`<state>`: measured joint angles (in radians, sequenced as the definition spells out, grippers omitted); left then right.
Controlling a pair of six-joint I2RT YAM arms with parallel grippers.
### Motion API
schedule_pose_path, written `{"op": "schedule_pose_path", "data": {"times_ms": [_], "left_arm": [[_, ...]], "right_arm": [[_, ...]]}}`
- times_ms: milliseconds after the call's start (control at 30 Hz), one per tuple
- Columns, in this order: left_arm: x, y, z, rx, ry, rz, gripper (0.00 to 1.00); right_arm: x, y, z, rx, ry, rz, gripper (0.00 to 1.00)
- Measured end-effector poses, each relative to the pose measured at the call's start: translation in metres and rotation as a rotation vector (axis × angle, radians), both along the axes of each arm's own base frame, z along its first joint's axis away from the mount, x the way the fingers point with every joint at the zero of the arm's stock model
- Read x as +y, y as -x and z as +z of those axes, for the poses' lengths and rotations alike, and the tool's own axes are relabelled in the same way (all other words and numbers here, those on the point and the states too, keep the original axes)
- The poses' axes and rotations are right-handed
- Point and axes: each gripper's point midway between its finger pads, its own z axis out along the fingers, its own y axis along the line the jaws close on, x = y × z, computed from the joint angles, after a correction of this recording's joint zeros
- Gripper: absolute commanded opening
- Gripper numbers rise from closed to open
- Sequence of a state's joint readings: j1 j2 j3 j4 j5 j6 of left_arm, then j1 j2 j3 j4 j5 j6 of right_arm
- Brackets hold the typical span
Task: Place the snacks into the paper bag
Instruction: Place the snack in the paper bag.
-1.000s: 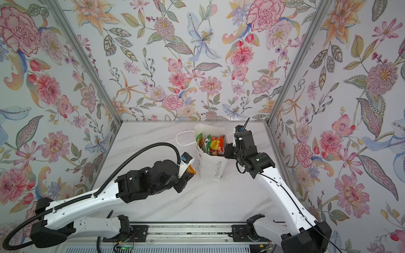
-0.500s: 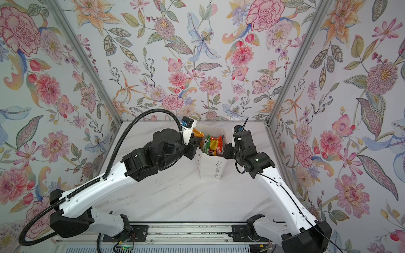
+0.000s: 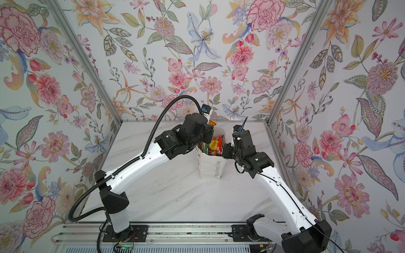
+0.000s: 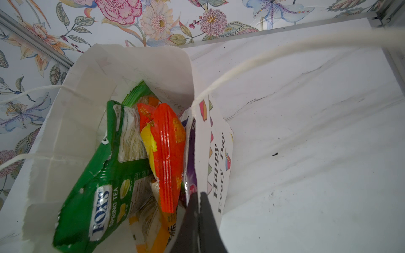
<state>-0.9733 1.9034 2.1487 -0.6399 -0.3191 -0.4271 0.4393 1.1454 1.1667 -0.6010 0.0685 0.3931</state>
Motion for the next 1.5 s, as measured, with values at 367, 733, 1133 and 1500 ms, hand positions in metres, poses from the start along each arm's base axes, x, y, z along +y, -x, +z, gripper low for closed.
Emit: {"op": "schedule_pose_path", "data": {"times_ms": [367,733,1133,1500], "left_arm": [[-0.012,-0.017,-0.019,0.056,-0.051,0.018,0.19],[-0.022,-0.029,-0.038,0.111,-0.113,0.03,0.3],[0.008,-0.033,-0.037,0.15,-0.145,0.082,0.81],[0.026,-0.032,-0.044,0.156,-0.23,0.126,0.9]], "right_arm": [[0.001,0.001,0.0,-0.004,0.008,-0.001,0.0],[0.0,0.0,0.0,-0.003,0.009,-0.004,0.0],[-0.002,0.0,0.0,-0.003,0.009,-0.01,0.0],[-0.002,0.0,0.0,-0.004,0.008,-0.01,0.0]]}}
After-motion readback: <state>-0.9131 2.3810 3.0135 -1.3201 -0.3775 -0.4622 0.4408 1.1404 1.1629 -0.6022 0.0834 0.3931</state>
